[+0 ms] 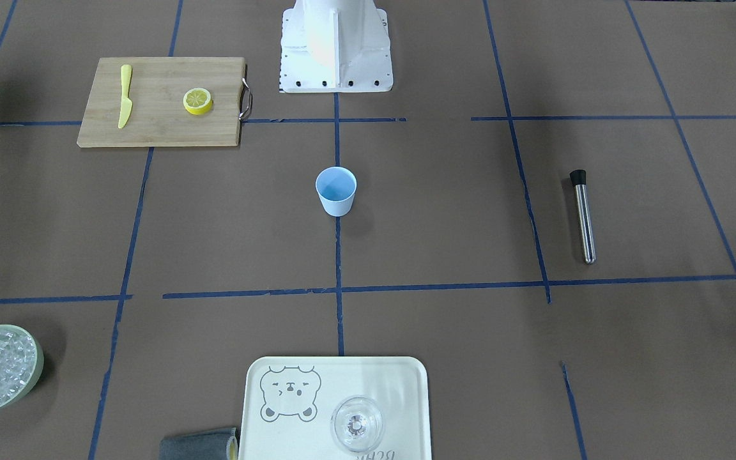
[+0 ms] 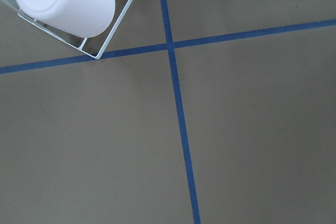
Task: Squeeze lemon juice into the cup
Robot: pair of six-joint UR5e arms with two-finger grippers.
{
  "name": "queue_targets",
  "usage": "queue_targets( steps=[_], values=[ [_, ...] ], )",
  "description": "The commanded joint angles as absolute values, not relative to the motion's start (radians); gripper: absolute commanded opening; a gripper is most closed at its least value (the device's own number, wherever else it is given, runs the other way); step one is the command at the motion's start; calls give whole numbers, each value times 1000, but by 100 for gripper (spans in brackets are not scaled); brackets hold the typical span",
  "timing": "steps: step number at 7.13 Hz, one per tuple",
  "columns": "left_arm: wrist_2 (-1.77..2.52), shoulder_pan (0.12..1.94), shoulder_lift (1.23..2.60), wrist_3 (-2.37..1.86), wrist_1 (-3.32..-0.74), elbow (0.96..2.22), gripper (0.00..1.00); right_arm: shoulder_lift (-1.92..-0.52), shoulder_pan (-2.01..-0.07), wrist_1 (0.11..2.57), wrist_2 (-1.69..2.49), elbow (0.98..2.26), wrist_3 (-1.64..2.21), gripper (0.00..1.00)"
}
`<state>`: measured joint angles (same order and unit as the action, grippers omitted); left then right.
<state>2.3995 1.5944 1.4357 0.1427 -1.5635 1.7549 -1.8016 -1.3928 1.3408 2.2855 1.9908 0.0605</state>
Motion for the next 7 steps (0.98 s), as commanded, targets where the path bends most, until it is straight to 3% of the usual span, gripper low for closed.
queue_targets(
  steps=[1,4,7],
  values=[
    [2401,1594,1436,143,-1565,1755,100,-1796,-1317,1338,2298,2089,244,100],
    [2401,1594,1436,143,-1572,1761,100,-1802,-1021,1338,2190,2250,611,100],
    [2401,1594,1436,143,-1574,1776,100,-1798,-450,1338,1710,2354,1166,100]
  ],
)
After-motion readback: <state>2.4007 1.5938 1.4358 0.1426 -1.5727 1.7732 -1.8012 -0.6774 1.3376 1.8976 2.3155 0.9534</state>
